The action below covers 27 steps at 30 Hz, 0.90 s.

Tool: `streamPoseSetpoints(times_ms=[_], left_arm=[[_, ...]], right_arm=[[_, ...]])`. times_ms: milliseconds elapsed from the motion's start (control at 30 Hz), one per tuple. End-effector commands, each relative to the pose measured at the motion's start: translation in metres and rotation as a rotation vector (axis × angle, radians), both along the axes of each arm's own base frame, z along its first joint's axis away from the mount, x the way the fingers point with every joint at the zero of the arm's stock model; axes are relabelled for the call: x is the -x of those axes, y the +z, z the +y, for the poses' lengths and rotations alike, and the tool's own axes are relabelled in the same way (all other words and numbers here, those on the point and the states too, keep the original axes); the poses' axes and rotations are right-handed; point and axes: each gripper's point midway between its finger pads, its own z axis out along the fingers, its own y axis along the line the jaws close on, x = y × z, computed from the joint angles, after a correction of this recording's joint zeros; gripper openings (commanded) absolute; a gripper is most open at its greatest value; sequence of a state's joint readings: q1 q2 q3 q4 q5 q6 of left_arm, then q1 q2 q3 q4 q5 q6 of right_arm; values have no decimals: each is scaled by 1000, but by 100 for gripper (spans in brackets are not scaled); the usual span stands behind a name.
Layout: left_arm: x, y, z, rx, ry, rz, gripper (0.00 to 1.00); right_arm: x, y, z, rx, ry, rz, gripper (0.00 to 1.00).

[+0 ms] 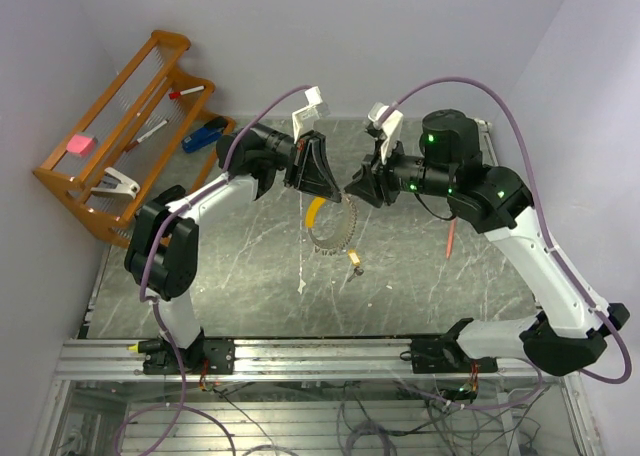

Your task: Put the keys on the keyring

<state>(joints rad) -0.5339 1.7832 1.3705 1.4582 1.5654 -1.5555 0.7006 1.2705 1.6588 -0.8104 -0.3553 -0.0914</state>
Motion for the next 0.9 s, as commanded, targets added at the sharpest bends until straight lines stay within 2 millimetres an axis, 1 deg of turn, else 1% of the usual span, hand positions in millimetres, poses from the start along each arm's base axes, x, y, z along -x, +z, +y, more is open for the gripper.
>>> streamPoseSetpoints(times_ms=[0, 167, 233, 300, 367, 433, 533, 633, 733, 867], left_arm=[[15, 1, 8, -22, -13, -3, 7], [18, 4, 10, -7, -12, -26, 7], [20, 8, 12, 16, -10, -59, 7], [23, 13, 13, 37, -7, -83, 7], [24, 17, 13, 50, -9, -105, 7], [24, 18, 14, 50, -9, -122, 7], [21, 20, 14, 61, -3, -136, 7], [18, 24, 12, 80, 1, -144, 7], [15, 26, 10, 86, 2, -146, 7], [18, 33, 12, 102, 4, -165, 7]], right_arm=[[1, 18, -6, -13, -24, -41, 33], [6, 15, -16, 15, -34, -47, 33], [12, 16, -20, 12, -27, -60, 36], [19, 12, -23, 4, -18, -51, 39], [26, 8, -22, -19, -10, -17, 41], [31, 9, -22, -61, -22, 15, 43], [41, 16, -20, -134, -22, 46, 45], [47, 5, -13, -180, -1, 98, 46], [47, -7, -4, -238, 12, 133, 47], [39, -6, 0, -300, -8, 101, 47]])
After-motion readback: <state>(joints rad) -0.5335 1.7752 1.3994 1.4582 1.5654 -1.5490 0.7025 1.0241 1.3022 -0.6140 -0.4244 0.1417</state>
